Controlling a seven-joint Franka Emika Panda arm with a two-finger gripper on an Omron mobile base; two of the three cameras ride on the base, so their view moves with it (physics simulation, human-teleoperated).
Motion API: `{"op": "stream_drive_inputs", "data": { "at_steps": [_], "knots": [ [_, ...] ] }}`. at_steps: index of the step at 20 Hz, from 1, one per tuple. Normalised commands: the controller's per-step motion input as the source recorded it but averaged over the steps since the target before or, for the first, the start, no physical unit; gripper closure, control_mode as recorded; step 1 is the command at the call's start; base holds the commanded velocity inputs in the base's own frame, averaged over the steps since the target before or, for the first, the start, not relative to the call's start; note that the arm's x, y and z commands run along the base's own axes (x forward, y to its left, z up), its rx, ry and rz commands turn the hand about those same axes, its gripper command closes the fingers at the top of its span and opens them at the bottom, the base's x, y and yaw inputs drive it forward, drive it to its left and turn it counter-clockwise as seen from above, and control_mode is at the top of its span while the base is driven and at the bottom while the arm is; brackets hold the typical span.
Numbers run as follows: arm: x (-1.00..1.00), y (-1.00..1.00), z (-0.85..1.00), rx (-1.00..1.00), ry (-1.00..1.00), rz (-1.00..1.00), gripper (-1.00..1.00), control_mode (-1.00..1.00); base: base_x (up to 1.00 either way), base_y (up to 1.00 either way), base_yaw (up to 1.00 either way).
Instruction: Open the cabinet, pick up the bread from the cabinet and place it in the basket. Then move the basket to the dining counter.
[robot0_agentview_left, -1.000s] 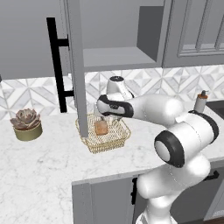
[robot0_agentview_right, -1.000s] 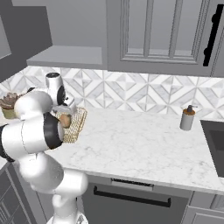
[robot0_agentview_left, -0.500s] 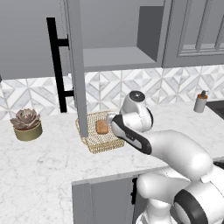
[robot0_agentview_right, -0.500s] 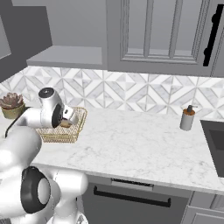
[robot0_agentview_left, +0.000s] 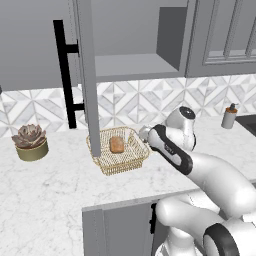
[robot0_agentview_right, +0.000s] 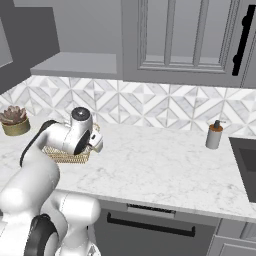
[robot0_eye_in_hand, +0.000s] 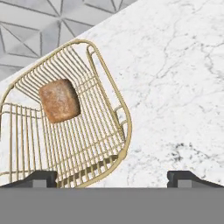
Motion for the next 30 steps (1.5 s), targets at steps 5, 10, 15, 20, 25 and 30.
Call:
{"op": "stream_drive_inputs", "data": {
  "at_steps": [5,10,15,20,25,30],
  "knots": [
    [0.0,-0.06,-0.19,0.01,-0.02,-0.09,-1.0,-1.0,0.0,0.0,0.0],
    [-0.04,0.0,-0.54,0.05,0.0,0.0,-1.0,-1.0,0.0,0.0,0.0],
    [0.24,0.16,-0.24,0.0,0.12,0.0,-1.0,-1.0,0.0,0.0,0.0],
    [0.18,0.26,-0.02,0.0,0.17,0.0,-1.0,-1.0,0.0,0.0,0.0],
    [0.24,0.06,-0.24,-0.01,0.11,0.0,-1.0,-1.0,0.0,0.0,0.0],
    [0.23,-0.03,-0.27,-0.01,0.0,0.0,-1.0,-1.0,0.0,0.0,0.0]
  ]
}}
